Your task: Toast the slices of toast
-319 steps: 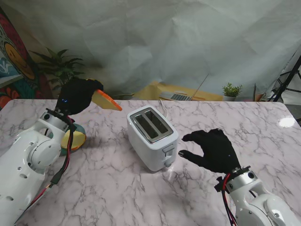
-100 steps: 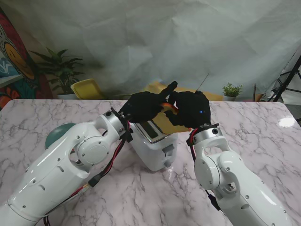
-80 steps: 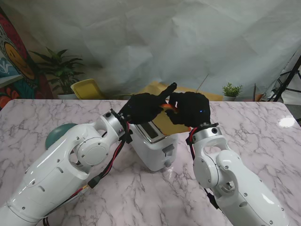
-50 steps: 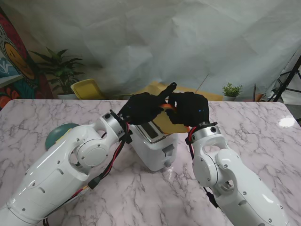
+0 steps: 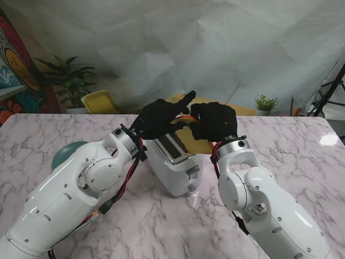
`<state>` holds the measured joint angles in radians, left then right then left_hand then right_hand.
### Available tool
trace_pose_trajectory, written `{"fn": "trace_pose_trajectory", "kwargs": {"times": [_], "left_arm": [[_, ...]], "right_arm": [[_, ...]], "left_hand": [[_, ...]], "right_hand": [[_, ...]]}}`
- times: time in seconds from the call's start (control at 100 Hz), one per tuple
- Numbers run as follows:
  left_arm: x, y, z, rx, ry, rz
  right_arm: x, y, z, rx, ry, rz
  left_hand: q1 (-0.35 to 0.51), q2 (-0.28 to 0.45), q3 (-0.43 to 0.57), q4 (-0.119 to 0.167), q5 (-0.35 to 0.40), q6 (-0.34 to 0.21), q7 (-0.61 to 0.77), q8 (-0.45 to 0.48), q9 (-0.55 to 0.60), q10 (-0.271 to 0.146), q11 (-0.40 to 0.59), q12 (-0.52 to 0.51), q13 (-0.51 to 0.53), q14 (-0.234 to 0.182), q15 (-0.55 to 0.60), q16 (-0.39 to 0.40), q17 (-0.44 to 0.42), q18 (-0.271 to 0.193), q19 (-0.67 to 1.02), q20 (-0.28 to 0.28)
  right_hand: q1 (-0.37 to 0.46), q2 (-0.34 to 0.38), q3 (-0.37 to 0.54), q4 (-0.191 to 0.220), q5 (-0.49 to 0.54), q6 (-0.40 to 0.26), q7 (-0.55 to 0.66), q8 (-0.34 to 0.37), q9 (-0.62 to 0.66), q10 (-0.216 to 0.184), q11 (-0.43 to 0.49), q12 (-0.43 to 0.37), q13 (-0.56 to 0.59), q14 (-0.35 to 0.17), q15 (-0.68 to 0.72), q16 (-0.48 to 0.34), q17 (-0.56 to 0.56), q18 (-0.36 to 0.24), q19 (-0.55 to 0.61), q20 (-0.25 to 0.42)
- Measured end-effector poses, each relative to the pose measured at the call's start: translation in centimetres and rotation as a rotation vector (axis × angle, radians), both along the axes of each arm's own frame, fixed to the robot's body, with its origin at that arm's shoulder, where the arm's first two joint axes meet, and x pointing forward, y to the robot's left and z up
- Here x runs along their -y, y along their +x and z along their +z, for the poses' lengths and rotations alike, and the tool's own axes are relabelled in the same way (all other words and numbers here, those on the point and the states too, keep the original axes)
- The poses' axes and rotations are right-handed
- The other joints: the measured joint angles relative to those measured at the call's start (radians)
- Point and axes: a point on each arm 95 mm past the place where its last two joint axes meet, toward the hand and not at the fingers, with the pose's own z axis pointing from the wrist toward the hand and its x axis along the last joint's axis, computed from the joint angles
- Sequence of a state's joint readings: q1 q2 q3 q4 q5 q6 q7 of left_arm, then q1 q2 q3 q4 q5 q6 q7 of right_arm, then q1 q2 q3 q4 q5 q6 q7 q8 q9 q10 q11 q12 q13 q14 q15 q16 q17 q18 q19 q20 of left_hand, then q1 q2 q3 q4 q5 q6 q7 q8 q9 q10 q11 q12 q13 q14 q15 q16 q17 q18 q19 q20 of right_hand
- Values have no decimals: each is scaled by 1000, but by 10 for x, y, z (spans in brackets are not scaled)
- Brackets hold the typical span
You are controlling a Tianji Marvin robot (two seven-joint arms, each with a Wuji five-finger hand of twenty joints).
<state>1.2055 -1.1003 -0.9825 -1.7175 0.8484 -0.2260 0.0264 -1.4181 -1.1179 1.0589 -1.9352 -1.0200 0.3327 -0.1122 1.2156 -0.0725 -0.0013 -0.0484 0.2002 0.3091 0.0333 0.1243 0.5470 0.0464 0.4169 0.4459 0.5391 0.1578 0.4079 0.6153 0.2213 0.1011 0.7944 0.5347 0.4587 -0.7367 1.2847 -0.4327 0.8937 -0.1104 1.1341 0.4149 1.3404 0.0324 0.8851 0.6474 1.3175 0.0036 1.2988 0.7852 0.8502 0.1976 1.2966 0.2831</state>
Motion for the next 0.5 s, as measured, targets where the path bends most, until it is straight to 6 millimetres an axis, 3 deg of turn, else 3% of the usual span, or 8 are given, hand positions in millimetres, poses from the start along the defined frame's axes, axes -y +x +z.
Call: {"fn": "trace_pose_trajectory", "kwargs": {"times": [0.16,0.26,0.43,0.5], "left_arm": [[-8,1,5,52,-5,33],[-16,1,9,74,-12,58],[-39,-2,19,74,1,85],[-50,-7,23,61,40,66]], "right_arm": [[4,0,6,7,24,-20],[6,0,9,14,50,-41],[12,1,12,7,147,-116],[12,2,13,1,179,-144]], "left_hand": [[-53,23,-3,0,-15,1,-13,27,-155,82,-89,-75,-147,48,-70,-79,-98,23,-76,-38],[-127,74,-10,0,-15,-1,-13,53,-273,122,-138,-97,-253,75,-97,-129,-158,31,-141,-75],[-190,123,-14,0,-7,-26,-1,107,-345,119,-231,-144,-342,78,-140,-202,-210,37,-240,-137],[-219,138,-14,0,32,-48,18,127,-346,114,-257,-148,-368,61,-151,-234,-222,14,-276,-164]], "right_hand": [[0,0,10,-10,0,0,7,8,1,0,2,0,0,0,7,8,4,0,0,0],[0,0,18,-15,0,0,7,9,1,0,3,0,0,0,8,10,11,0,7,0],[0,-11,31,-19,0,1,11,10,13,-1,3,0,1,0,22,11,21,0,7,-1],[0,-11,31,-19,0,3,11,10,14,-1,3,0,1,0,23,11,21,0,7,-1]]}}
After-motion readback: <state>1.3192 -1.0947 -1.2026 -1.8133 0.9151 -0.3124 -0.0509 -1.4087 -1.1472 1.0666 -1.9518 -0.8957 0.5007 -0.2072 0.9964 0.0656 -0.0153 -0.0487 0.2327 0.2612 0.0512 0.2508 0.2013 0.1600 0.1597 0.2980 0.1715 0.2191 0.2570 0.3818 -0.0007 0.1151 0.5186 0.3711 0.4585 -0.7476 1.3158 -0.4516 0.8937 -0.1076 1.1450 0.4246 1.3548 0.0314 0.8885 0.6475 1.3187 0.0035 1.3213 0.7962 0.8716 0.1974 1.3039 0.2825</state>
